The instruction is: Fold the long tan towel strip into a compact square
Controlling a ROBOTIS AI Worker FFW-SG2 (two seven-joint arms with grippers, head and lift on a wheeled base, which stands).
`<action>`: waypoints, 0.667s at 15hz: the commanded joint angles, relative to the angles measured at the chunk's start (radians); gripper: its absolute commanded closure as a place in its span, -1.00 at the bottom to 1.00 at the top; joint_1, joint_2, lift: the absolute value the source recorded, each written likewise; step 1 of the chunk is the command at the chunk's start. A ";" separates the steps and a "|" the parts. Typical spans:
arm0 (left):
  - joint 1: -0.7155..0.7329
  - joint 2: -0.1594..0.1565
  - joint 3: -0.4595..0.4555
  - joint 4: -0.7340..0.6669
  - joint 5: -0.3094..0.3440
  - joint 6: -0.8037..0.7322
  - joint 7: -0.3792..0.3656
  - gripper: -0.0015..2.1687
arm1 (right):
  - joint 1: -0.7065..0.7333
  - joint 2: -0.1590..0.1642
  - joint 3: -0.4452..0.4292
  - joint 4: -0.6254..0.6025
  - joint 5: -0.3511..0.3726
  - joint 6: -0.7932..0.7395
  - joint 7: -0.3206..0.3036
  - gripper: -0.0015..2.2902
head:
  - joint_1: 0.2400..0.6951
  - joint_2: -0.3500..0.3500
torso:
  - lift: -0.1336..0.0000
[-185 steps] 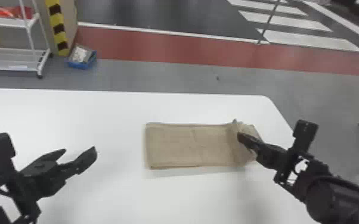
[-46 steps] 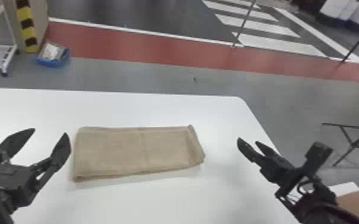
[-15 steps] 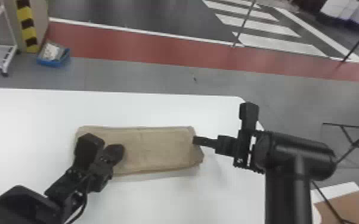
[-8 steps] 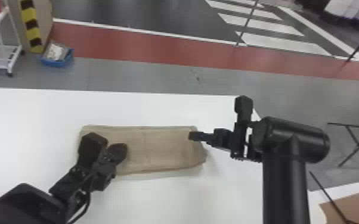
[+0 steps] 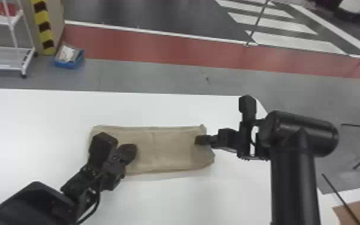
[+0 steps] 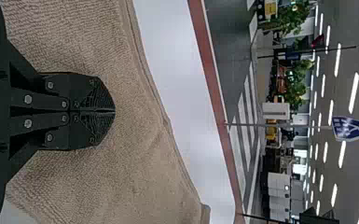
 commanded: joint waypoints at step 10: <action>-0.002 -0.002 -0.010 0.020 0.002 0.027 -0.008 0.98 | 0.063 -0.004 -0.050 -0.204 -0.209 0.101 0.010 -0.10 | 1.00 -0.78 | -0.85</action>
